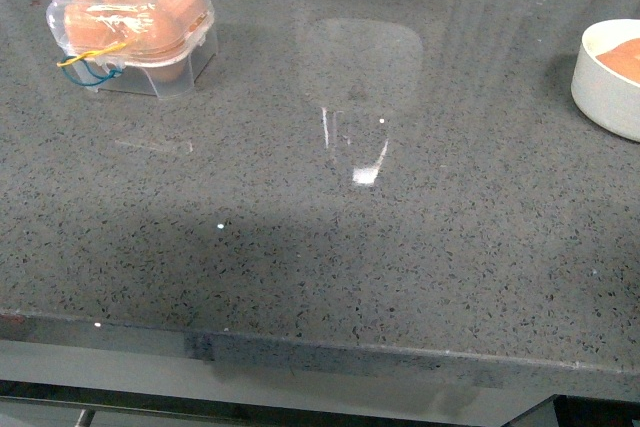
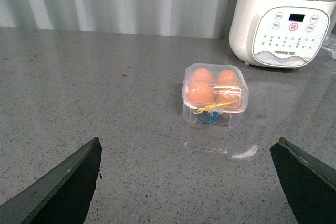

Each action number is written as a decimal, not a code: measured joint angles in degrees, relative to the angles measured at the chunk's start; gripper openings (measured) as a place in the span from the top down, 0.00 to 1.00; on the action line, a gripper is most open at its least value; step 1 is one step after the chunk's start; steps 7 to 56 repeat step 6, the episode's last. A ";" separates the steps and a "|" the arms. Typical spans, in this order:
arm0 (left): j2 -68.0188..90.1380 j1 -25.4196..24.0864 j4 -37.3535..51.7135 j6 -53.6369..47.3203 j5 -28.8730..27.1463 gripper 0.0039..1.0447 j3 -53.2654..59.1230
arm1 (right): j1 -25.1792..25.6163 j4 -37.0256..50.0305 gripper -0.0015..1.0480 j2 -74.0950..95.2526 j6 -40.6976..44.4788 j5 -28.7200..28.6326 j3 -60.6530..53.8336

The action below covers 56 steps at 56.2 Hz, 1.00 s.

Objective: Put egg into box

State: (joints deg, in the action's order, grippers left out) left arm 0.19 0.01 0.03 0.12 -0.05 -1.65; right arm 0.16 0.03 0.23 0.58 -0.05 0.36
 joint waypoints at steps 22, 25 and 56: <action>0.00 0.00 0.00 0.00 0.02 0.06 0.00 | 0.00 0.00 0.07 0.00 0.00 0.00 0.00; 0.00 0.00 0.00 0.00 0.02 0.06 0.00 | 0.00 0.00 0.07 0.00 0.00 0.00 0.00; 0.00 0.00 0.00 0.00 0.02 0.06 0.00 | 0.00 0.00 0.07 0.00 0.00 0.00 0.00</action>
